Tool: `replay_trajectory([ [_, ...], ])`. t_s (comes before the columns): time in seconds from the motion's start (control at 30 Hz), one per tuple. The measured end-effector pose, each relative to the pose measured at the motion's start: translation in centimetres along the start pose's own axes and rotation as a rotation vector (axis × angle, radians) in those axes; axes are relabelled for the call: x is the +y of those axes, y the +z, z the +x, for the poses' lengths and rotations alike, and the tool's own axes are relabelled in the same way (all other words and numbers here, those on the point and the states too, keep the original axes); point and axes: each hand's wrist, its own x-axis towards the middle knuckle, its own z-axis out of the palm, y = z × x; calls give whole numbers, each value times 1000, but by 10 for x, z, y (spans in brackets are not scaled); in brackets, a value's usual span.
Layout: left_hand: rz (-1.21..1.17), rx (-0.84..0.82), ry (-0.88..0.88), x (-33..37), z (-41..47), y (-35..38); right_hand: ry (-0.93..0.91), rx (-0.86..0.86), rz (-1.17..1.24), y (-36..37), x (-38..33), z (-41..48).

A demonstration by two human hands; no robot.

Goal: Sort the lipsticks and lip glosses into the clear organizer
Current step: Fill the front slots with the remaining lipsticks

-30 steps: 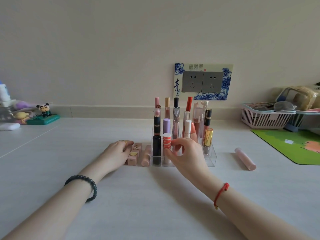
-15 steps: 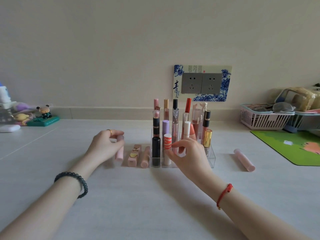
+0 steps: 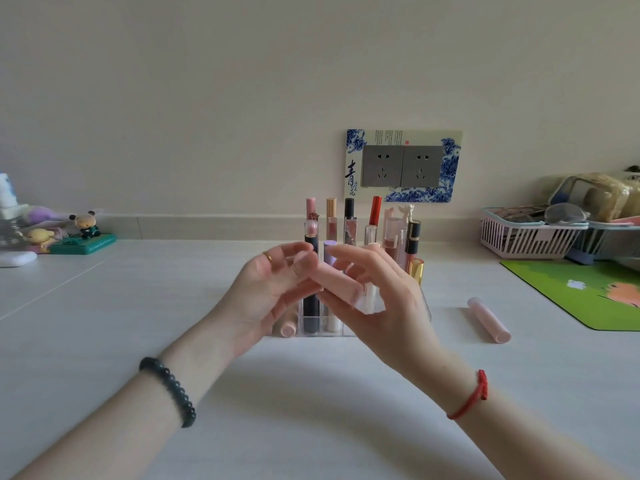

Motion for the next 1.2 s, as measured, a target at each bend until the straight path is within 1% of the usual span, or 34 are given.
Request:
replay_trajectory([
  [0.07, 50, -20, 0, -5, -1, 5, 4, 19, 45, -2, 0, 1],
  [0.1, 69, 4, 28, -6, 0, 5, 51, 41, 72, -3, 0, 1],
  [0.2, 162, 145, 215, -6, 7, -4, 296, 138, 218, -12, 5, 5],
  [0.27, 312, 264, 330, -4, 12, -18, 448, 188, 288, -22, 13, 9],
  [0.37, 577, 403, 422, -4, 17, -42, 610, 157, 261, -33, 26, 9],
  [0.43, 726, 439, 412, -7, 19, -52, 676, 137, 267, -35, 30, 6],
  [0.5, 831, 443, 388, -11, 21, -56, 744, 159, 347, -35, 31, 4],
  [0.67, 949, 458, 353, -15, 23, -60, 941, 185, 861, -37, 32, 4],
  [0.7, 994, 456, 329, -16, 23, -61, 972, 173, 920, -37, 32, 4],
  [0.73, 1041, 448, 295, -18, 23, -63, 992, 146, 930, -36, 32, 4],
  [0.8, 1131, 419, 212, -23, 22, -66, 1009, 86, 843, -34, 33, 4],
  [0.9, 1219, 402, 129, -29, 22, -68, 1002, 85, 705, -32, 33, 4],
  [1.0, 1257, 396, 96, -30, 22, -69, 998, 111, 764, -32, 33, 3],
  [1.07, 1264, 397, 88, -30, 22, -69, 972, 81, 747, -31, 32, 2],
  [1.2, 1283, 388, 73, -31, 20, -70, 811, 10, 421, -24, 31, -3],
])
